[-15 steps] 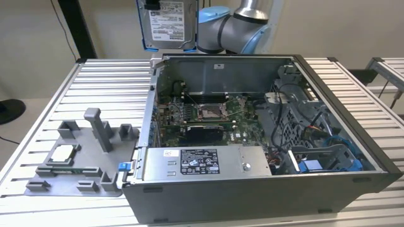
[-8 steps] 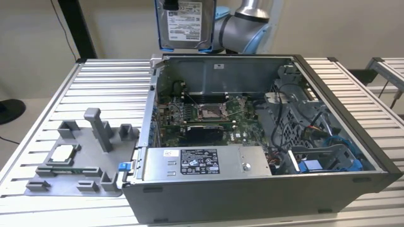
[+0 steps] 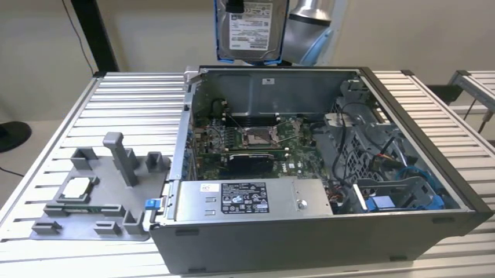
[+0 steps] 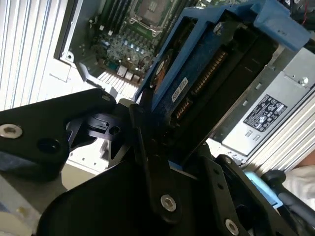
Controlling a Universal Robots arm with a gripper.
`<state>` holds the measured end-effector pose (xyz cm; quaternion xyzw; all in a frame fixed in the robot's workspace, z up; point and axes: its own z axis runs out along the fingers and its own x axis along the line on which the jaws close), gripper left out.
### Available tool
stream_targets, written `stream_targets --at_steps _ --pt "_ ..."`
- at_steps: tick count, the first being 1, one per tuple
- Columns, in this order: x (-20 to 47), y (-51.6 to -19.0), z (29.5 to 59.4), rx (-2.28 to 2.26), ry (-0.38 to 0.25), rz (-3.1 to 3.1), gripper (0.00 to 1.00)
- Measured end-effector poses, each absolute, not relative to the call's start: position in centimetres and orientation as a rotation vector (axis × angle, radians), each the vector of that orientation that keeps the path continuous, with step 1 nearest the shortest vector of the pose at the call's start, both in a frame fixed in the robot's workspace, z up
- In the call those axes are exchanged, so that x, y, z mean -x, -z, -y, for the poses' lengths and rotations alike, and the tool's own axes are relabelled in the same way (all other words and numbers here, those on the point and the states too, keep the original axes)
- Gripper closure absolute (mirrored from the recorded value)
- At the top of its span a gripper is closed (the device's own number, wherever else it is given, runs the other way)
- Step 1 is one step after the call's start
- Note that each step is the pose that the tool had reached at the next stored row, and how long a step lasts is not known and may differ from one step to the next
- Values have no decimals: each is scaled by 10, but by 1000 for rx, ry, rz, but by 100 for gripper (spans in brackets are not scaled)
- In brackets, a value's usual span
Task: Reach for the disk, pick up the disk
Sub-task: 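Pick up the disk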
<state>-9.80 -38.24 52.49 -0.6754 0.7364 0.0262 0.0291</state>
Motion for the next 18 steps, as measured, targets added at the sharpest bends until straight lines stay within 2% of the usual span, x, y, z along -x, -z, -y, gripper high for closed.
stream_targets --at_steps 18 --pt "16 -525 382 2086 -81 -2270 100"
